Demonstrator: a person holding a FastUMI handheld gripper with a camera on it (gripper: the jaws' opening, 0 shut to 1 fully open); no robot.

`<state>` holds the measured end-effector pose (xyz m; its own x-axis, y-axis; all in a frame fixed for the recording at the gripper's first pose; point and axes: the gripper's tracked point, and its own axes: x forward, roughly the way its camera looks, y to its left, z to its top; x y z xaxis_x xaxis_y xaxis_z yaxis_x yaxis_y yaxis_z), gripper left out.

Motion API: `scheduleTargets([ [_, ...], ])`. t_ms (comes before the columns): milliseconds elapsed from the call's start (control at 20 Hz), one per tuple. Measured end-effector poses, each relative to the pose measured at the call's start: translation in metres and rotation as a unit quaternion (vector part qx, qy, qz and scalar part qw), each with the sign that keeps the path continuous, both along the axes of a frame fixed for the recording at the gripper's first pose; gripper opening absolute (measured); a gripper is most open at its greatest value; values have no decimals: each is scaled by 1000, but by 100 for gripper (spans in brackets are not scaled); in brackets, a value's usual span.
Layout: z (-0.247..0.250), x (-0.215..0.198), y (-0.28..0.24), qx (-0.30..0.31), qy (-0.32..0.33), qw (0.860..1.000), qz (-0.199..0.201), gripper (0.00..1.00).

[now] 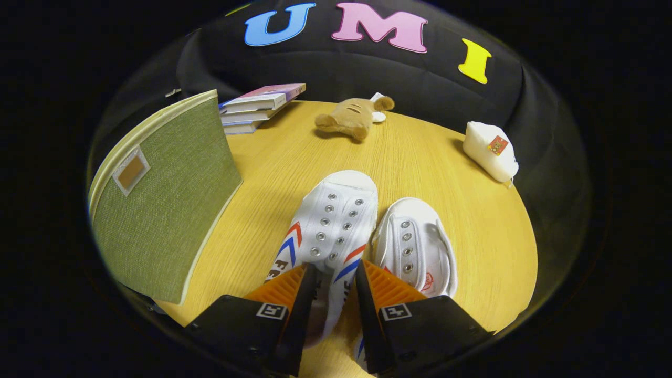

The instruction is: Open the storage box then place both shoes into the box .Put the left shoe in first, then the right shoe, with the right side of both shoes facing outward in a uniform manner.

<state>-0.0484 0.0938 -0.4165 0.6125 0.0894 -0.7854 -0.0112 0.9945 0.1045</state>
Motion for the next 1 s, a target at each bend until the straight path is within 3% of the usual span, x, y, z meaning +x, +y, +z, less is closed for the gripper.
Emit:
scheduleTargets([
  [150, -3, 4, -8, 44, 14, 998, -39, 35],
  [200, -2, 3, -9, 59, 18, 997, -48, 13],
  [300, 1, 5, -10, 68, 20, 996, -53, 6],
  [750, 58, 21, 6, 137, -10, 989, -61, 5],
  [1000, 124, 35, 13, 157, -45, 985, -56, 5],
])
